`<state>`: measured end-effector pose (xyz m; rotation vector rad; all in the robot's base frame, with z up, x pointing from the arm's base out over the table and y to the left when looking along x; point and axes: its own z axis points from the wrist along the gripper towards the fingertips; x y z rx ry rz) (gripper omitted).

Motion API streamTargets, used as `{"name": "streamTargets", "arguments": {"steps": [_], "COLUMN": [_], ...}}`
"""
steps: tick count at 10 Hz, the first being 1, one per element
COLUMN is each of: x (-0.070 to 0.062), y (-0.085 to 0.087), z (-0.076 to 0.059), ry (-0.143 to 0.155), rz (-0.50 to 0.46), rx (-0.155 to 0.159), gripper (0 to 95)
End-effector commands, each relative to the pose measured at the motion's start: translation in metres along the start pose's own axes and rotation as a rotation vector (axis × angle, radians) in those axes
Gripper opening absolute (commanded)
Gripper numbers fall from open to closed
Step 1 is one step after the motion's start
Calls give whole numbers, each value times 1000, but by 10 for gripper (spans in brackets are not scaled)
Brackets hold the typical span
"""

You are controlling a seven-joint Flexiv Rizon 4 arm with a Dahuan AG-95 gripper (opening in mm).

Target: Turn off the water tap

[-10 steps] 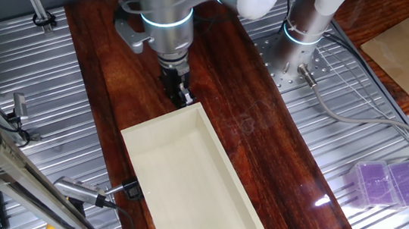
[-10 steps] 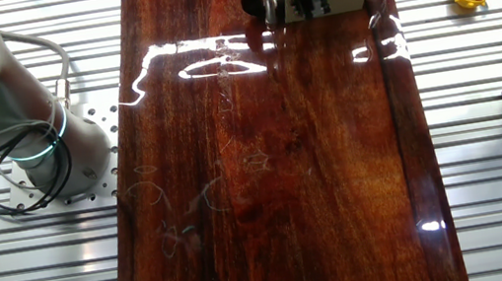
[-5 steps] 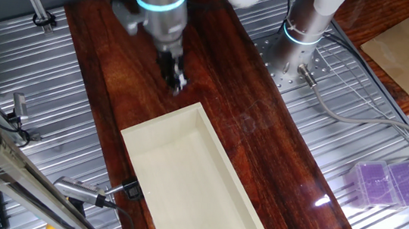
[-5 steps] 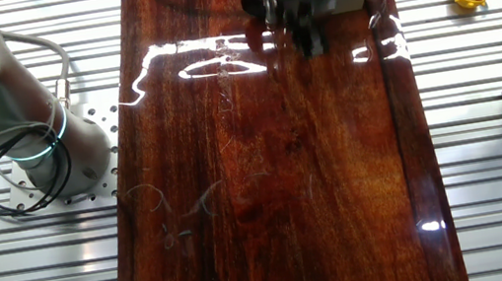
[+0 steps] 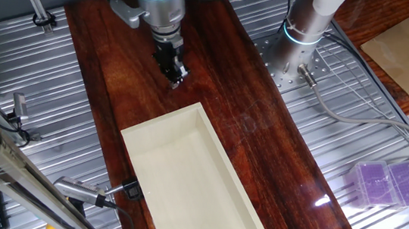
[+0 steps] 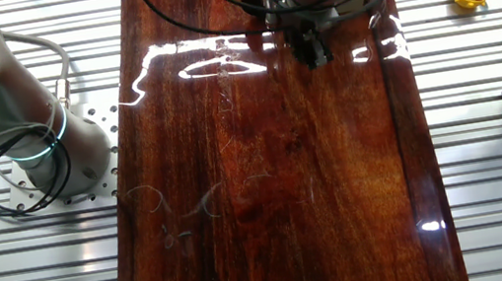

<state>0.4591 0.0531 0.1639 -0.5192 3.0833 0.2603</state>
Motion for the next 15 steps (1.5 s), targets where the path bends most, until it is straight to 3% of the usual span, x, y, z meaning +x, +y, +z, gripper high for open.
{"name": "streamTargets", "arguments": {"steps": [1, 2, 5, 7, 15], "x": [1, 2, 20, 28, 33], "y": [1, 0, -31, -40, -43], "z": [0, -1, -4, -9, -14], "ry": [-1, 0, 28, 58, 65], "rz": [112, 97, -10, -55, -93], "rx": [18, 19, 27, 65, 65], "gripper": [0, 0, 0, 0, 0]}}
